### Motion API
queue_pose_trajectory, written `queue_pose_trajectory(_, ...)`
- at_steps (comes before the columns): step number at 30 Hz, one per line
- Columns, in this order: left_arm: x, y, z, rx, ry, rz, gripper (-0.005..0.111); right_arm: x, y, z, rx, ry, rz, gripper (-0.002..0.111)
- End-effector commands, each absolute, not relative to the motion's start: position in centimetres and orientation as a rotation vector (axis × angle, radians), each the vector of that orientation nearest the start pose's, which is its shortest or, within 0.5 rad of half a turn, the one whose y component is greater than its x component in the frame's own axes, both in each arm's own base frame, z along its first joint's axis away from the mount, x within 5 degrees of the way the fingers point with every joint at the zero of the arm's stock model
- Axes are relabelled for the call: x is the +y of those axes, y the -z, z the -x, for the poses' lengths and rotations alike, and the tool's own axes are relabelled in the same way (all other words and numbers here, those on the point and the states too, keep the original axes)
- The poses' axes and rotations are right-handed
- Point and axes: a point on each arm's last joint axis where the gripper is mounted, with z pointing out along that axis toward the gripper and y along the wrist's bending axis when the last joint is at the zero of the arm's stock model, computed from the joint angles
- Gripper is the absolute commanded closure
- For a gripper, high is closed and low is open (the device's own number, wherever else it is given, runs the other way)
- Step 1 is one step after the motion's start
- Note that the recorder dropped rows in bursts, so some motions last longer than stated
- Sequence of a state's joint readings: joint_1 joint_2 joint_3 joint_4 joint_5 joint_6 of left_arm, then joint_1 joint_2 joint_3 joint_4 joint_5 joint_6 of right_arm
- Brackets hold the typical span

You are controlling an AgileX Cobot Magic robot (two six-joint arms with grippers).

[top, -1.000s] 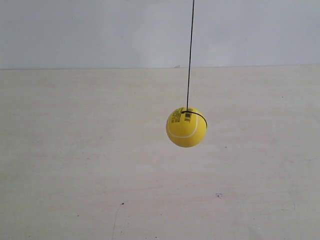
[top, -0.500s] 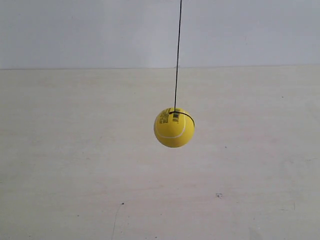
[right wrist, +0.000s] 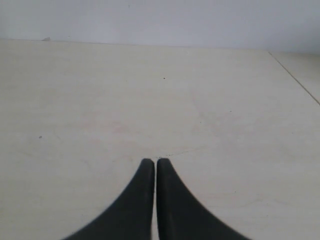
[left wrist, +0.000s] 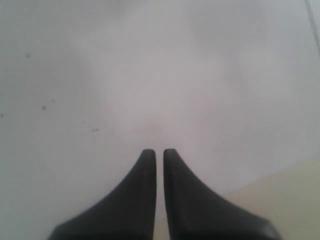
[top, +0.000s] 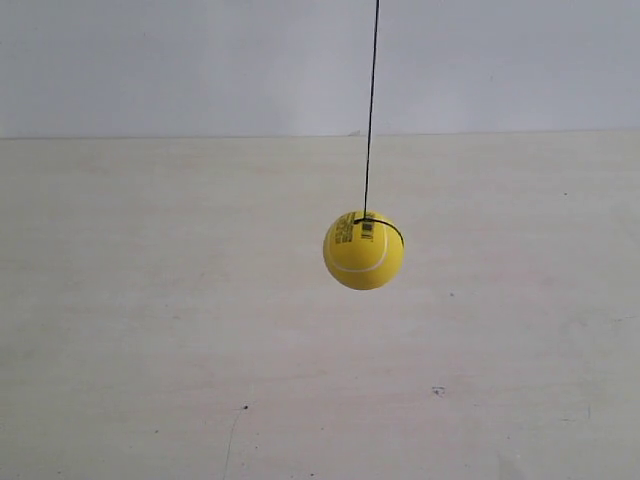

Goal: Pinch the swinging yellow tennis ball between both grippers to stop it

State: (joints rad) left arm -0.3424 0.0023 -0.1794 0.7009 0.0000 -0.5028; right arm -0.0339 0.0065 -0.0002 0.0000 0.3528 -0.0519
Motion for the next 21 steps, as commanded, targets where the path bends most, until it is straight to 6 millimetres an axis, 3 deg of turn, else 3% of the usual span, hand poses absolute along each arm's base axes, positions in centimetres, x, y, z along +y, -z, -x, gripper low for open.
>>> queue_pose_trajectory(1,-0.6,-25.4,-4.6,1.419,0.049,-0.237,0.102,-0.2,-18.2,-5.3,1.832,0.078,0.023,0.108)
queue_pose_trajectory(13,0.5,-21.3,-5.5,1.574,-0.018,0.11,0.102,-0.2,-18.3,-5.4,1.821,0.079,0.023,0.108)
queue_pose_trajectory(21,0.7,-19.7,-5.6,1.661,-0.052,0.13,0.102,-0.2,-18.3,-5.4,1.818,0.079,0.023,0.108)
